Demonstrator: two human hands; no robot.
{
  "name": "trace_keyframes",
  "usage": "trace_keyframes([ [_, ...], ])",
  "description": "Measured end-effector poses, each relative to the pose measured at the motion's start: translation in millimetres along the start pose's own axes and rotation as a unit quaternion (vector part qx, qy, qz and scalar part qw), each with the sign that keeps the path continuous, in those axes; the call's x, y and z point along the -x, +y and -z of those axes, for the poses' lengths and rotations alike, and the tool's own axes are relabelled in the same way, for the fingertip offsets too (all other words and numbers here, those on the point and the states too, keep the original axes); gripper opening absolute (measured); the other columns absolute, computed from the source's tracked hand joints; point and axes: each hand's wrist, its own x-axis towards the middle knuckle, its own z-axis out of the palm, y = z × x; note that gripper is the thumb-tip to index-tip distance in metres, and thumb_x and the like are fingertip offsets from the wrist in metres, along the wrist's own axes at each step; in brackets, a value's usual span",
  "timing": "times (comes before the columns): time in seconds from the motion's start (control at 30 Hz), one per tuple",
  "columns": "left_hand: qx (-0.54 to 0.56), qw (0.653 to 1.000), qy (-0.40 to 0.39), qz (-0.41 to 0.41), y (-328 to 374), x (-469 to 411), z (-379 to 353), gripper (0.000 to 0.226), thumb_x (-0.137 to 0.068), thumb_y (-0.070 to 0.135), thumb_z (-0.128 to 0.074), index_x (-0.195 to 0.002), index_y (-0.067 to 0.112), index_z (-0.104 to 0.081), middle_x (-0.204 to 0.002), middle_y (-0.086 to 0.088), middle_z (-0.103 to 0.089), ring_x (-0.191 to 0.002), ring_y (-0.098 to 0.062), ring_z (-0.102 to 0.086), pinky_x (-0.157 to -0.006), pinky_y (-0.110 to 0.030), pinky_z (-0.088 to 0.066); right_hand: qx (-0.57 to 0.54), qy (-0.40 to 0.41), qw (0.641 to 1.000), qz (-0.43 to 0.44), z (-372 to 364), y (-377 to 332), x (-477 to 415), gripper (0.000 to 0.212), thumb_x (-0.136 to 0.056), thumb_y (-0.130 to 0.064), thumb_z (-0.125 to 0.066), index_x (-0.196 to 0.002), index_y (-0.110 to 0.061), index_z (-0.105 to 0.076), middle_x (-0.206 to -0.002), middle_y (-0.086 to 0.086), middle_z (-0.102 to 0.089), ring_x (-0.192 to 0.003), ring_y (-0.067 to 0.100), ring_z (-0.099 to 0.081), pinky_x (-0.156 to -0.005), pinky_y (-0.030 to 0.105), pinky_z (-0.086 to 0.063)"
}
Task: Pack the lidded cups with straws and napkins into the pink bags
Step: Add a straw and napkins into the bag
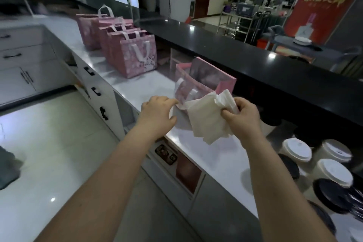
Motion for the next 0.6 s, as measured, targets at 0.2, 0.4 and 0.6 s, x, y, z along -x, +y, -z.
trace_keyframes([
  [0.2, -0.005, 0.999, 0.037, -0.019, -33, -67, 22, 0.045, -0.091, 0.035, -0.058, -0.135, 0.029, -0.051, -0.135, 0.002, -0.055, -0.127, -0.025, -0.043, -0.099, -0.043, -0.038, -0.010, 0.055, 0.998, 0.037, -16, -33, -73, 0.022, -0.078, -0.006, -0.068, -0.078, -0.028, -0.063, -0.079, -0.005, -0.065, -0.069, 0.009, -0.060, -0.062, 0.033, -0.053],
  [0.4, -0.015, 0.997, 0.039, -0.059, -33, -148, 20, 0.048, -0.090, 0.035, -0.059, -0.137, 0.031, -0.050, -0.132, 0.002, -0.056, -0.126, -0.025, -0.042, -0.104, -0.045, -0.036, 0.016, 0.087, 0.991, 0.098, -35, -29, -154, 0.018, -0.078, -0.007, -0.066, -0.077, -0.025, -0.062, -0.072, -0.009, -0.060, -0.060, -0.003, -0.053, -0.053, 0.014, -0.043],
  [0.6, -0.040, 0.996, 0.000, -0.084, -37, -238, -1, 0.045, -0.090, 0.039, -0.058, -0.134, 0.033, -0.051, -0.132, 0.005, -0.055, -0.126, -0.022, -0.042, -0.104, -0.045, -0.037, 0.098, 0.077, 0.988, 0.091, -62, 7, -222, 0.017, -0.083, -0.014, -0.067, -0.079, -0.028, -0.059, -0.076, -0.009, -0.058, -0.068, 0.009, -0.056, -0.057, 0.029, -0.046],
])
